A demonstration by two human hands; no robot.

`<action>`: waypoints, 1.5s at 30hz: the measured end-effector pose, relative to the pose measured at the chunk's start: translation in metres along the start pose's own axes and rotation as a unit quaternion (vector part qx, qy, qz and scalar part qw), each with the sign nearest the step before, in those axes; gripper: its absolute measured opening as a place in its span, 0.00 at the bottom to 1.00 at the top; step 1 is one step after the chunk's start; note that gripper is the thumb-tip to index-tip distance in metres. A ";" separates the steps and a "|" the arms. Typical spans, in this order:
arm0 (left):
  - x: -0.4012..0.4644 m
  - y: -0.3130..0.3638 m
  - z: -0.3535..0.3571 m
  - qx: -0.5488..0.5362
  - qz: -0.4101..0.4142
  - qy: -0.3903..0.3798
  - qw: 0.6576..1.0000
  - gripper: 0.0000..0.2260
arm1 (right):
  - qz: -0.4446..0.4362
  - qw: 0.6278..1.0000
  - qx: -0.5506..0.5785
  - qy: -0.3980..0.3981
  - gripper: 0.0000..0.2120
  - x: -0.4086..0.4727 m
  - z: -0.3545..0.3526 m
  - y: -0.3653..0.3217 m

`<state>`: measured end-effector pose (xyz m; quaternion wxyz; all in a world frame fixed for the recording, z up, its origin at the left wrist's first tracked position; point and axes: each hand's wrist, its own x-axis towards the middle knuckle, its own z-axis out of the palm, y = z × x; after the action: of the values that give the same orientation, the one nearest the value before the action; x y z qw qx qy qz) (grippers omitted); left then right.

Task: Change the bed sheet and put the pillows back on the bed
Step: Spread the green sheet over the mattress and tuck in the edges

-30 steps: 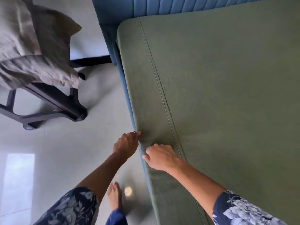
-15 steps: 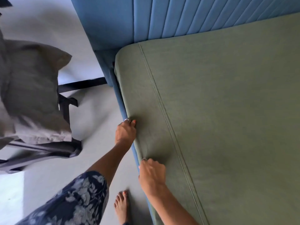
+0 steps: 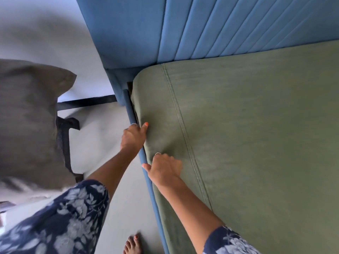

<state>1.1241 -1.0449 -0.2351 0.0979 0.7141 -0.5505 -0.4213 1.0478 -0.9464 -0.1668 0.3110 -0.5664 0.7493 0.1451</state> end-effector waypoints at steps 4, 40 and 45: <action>0.022 -0.005 -0.006 0.002 0.072 -0.039 0.997 0.16 | 0.006 0.999 -0.011 -0.049 0.14 0.024 -0.003 -0.009; 0.175 0.056 -0.060 0.065 0.053 -0.017 0.996 0.17 | -0.139 0.989 0.044 0.037 0.10 0.166 -0.101 -0.063; 0.204 0.091 -0.066 0.132 0.112 -0.029 0.984 0.15 | -0.065 0.982 0.104 0.140 0.12 0.200 -0.125 -0.061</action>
<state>1.1147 -1.2780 -0.2395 0.0330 0.6421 -0.6802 -0.3520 1.0338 -1.1887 -0.1890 0.2695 -0.5932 0.7578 -0.0352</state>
